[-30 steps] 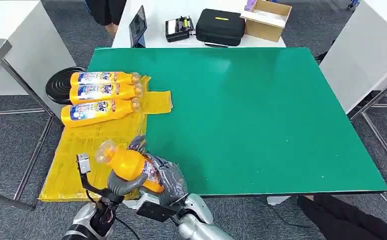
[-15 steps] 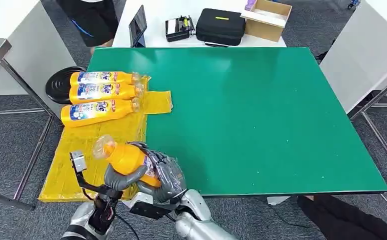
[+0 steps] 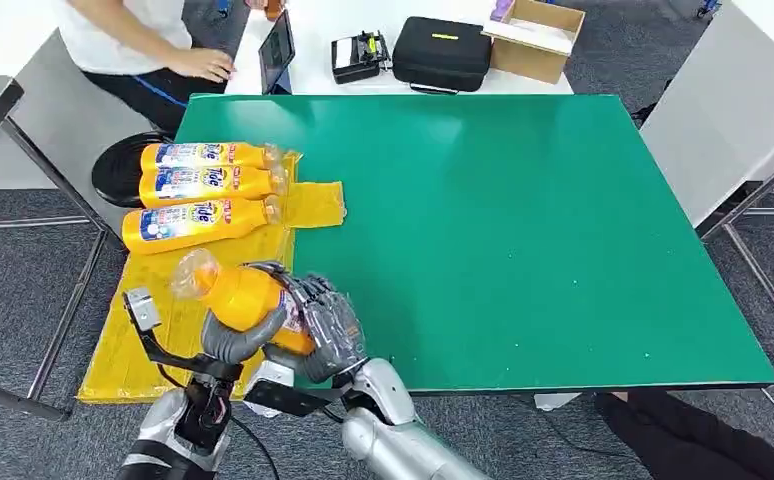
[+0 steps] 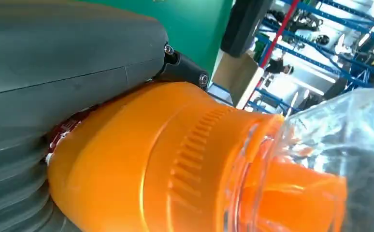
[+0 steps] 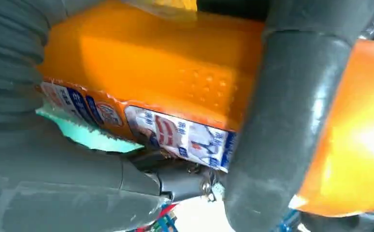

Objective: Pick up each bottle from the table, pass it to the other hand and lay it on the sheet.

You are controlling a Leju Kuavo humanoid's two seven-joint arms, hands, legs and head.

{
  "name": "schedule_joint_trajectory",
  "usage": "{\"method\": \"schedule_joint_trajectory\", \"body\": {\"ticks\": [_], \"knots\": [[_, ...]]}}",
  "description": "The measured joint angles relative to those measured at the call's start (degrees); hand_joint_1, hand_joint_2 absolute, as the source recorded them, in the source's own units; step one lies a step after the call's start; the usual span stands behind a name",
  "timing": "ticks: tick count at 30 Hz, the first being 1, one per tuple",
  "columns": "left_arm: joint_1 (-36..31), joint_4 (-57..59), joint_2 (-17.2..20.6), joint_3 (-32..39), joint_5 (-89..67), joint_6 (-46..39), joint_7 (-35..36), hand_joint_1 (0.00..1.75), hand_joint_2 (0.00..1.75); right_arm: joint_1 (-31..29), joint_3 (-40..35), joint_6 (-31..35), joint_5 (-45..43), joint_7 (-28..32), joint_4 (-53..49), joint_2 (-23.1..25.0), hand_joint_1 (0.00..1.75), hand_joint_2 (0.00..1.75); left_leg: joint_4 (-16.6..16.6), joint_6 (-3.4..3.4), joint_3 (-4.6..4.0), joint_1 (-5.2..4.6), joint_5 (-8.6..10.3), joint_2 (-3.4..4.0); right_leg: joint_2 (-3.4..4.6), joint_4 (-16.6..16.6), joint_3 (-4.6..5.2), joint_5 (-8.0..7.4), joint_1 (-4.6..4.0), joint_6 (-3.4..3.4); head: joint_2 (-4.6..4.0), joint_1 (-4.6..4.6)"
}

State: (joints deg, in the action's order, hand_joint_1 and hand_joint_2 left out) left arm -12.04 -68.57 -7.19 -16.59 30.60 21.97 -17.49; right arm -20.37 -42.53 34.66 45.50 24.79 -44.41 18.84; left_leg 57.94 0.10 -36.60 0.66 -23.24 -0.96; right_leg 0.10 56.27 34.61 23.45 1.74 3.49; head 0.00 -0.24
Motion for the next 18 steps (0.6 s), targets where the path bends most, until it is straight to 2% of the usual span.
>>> {"method": "schedule_joint_trajectory", "body": {"ticks": [9,18], "knots": [[-0.39,-0.02,-2.21,1.09,-2.55,-5.64,-0.68,1.75,1.75,1.63,4.91,0.59,6.21,1.81,-4.61,-0.02,0.0,1.75,0.0,0.0,-0.02,-0.01,0.0,-0.13,-0.03,0.0,-0.03,0.0,0.0,0.0,0.0,0.0],[-1.43,1.09,-3.63,6.34,-3.06,-14.06,-1.03,1.75,1.75,4.68,11.68,0.7,3.8,6.78,-15.48,-0.2,0.0,1.75,0.01,-0.01,-0.01,0.0,0.01,-0.06,0.0,0.0,0.03,0.0,-0.02,0.0,0.0,-0.02]]}}
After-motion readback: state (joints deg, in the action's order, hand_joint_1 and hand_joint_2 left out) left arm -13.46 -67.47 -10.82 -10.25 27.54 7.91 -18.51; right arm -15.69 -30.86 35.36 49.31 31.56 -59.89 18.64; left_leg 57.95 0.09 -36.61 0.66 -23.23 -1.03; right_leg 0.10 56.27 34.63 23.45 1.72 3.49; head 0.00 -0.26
